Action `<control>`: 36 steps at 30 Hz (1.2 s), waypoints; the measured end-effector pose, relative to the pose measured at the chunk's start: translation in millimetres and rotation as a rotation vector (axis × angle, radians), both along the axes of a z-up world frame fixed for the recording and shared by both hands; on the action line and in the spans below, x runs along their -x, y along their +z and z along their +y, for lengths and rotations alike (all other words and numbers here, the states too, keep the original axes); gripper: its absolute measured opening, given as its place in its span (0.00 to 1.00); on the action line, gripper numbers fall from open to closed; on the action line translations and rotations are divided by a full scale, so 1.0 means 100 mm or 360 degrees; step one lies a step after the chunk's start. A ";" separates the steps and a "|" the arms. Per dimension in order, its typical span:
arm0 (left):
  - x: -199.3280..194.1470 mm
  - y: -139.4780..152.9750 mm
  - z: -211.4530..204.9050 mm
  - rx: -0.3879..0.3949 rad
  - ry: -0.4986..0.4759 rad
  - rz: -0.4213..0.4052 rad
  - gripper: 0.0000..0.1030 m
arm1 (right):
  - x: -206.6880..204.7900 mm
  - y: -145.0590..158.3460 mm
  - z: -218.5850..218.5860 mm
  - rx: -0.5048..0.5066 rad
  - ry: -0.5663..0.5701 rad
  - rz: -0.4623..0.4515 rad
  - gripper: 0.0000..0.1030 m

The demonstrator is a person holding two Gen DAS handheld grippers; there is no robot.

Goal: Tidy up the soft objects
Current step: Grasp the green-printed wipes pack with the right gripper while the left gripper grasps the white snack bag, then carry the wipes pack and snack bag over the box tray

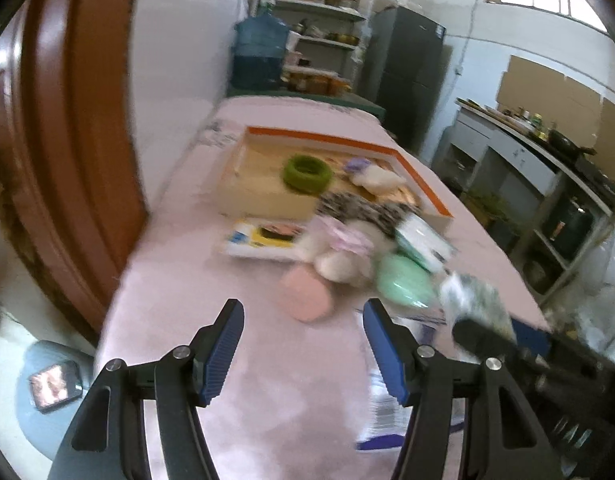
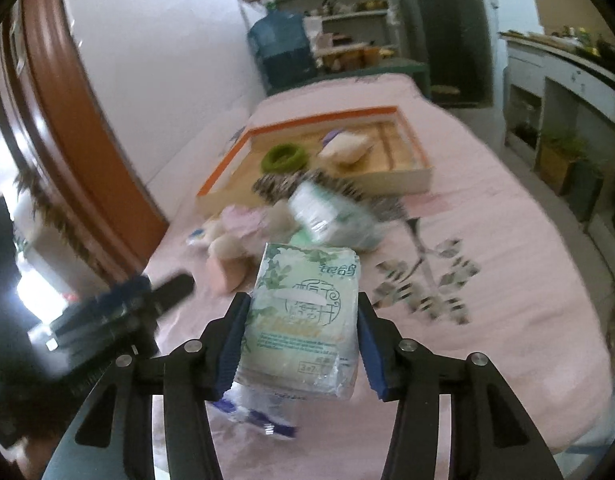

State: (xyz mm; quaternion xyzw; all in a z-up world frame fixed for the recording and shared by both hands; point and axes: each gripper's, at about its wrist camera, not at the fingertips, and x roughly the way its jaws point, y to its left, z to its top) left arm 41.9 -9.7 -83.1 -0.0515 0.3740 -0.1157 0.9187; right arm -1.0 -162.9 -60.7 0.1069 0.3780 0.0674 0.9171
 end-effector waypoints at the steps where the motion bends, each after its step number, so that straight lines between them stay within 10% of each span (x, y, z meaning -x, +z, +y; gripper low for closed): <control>1: 0.01 -0.02 -0.04 0.0015 -0.0018 0.0010 0.60 | 0.01 0.02 -0.05 0.0005 -0.0024 -0.0012 0.51; 16: 0.01 -0.47 -0.47 0.0084 -0.0125 0.0183 0.60 | 0.10 -0.12 -0.44 -0.0114 -0.0107 0.0036 0.51; 26: 0.09 -0.49 -0.55 0.0077 -0.0201 0.0147 0.31 | 0.10 -0.16 -0.43 -0.0123 -0.0080 0.0039 0.51; 36: 0.14 -0.35 -0.54 0.0103 -0.0222 0.0095 0.28 | 0.13 -0.10 -0.39 -0.0089 -0.0058 -0.0003 0.51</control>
